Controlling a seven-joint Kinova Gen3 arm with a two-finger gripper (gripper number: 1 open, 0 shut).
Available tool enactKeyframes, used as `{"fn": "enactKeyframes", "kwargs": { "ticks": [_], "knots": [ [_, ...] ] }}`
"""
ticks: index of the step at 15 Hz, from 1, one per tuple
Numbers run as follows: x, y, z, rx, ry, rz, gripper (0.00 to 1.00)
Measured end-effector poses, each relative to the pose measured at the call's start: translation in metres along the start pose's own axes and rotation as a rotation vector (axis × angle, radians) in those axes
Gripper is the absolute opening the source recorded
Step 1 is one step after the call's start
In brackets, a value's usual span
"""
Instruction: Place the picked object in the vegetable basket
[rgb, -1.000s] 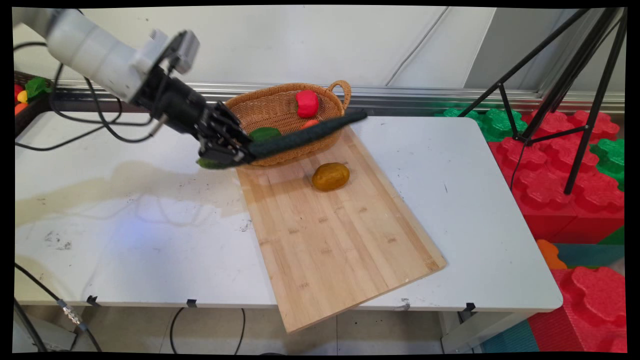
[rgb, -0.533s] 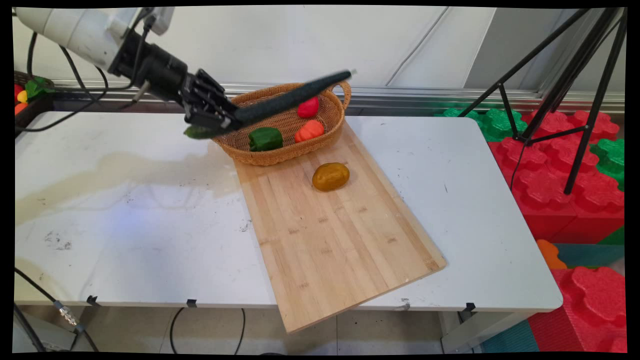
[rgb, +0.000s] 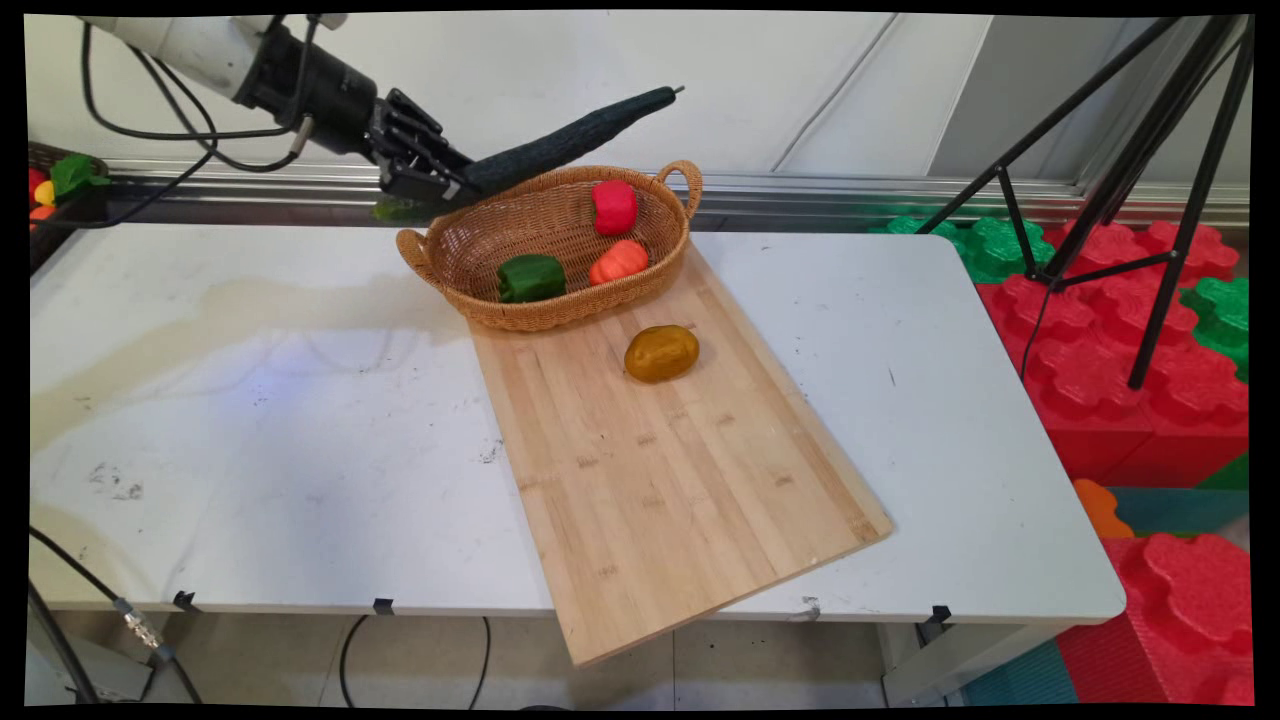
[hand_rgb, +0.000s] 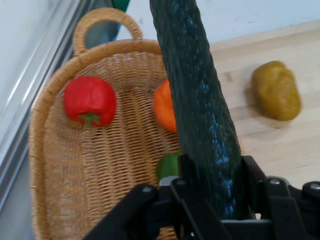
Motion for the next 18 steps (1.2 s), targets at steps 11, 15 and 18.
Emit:
{"fn": "enactKeyframes", "kwargs": {
  "ticks": [11,15,18],
  "knots": [
    [-0.009,-0.051,0.093,0.025,-0.091,0.068,0.0],
    [-0.01,-0.057,0.112,0.018,-0.1,0.066,1.0],
    [-0.011,-0.06,0.118,0.016,-0.1,0.061,1.0]
  ]
}}
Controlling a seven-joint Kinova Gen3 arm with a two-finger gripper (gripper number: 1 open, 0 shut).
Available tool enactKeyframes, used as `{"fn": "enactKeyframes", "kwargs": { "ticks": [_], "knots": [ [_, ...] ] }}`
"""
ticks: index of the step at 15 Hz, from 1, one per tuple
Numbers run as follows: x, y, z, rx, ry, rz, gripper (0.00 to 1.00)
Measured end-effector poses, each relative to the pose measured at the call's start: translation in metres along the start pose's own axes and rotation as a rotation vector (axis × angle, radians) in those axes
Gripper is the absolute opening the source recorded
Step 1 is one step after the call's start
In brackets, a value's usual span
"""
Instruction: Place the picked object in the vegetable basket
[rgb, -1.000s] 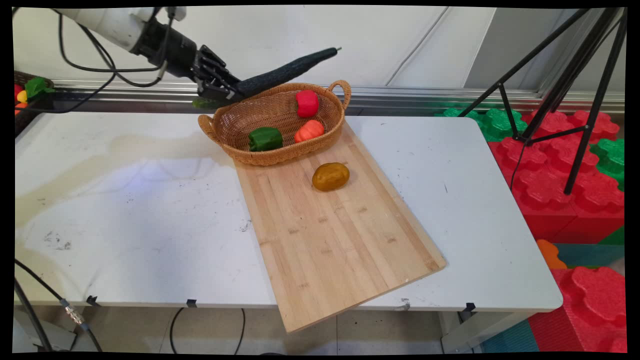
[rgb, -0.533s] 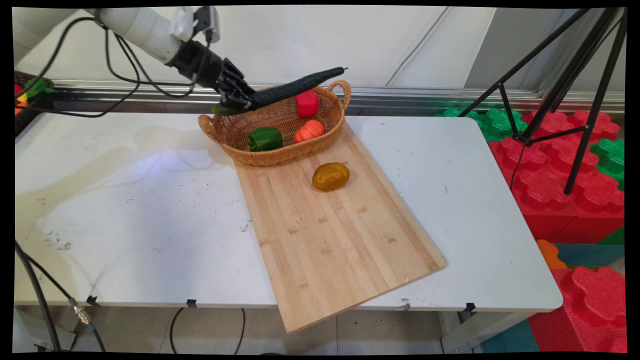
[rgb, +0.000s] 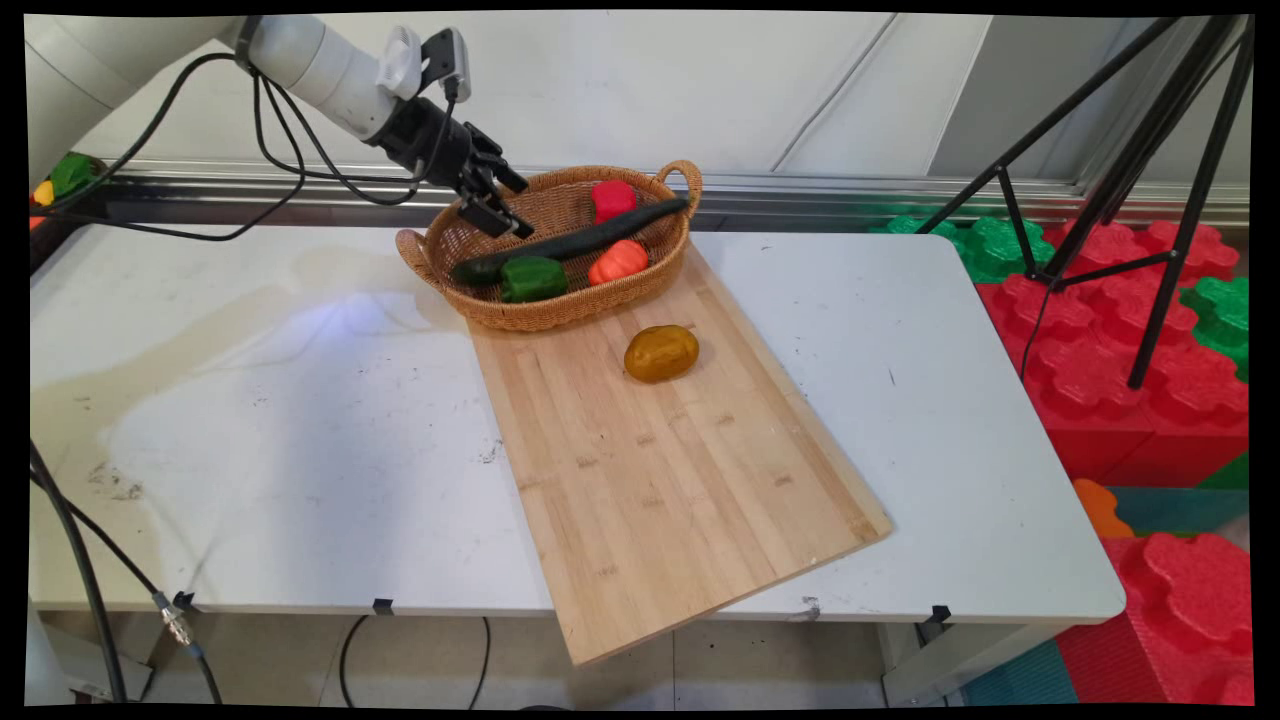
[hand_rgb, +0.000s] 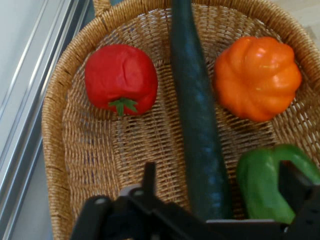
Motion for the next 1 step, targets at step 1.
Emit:
{"fn": "enactKeyframes", "kwargs": {
  "ticks": [1],
  "knots": [
    [-0.0002,-0.0011,0.0011,0.0,0.001,-0.003,1.0]
  ]
}}
